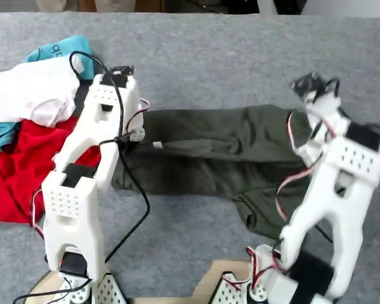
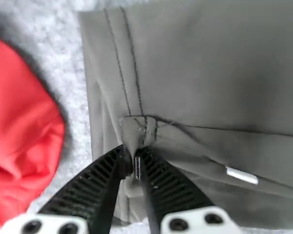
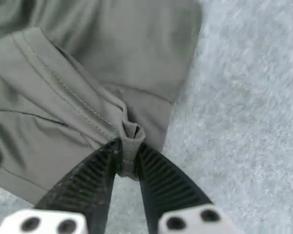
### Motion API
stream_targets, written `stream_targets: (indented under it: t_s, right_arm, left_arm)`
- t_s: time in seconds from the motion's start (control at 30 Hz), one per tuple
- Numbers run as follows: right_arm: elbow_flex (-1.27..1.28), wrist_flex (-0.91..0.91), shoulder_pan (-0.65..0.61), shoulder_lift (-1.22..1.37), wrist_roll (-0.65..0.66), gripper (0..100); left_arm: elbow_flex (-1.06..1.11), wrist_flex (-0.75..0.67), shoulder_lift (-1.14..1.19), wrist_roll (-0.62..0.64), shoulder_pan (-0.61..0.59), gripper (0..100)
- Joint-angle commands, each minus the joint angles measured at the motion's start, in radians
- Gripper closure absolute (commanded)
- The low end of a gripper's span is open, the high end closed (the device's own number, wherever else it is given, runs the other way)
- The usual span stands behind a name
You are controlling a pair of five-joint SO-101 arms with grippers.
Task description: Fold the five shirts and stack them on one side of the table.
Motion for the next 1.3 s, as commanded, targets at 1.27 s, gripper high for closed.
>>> stream_targets:
  t_s: [1.27]
  right_arm:
    - [0.564, -0.178, 0.278, -0.302, 0.31, 99.4]
  left_arm:
    - [0.097, 0.106, -0.064, -0.766, -0.084, 98]
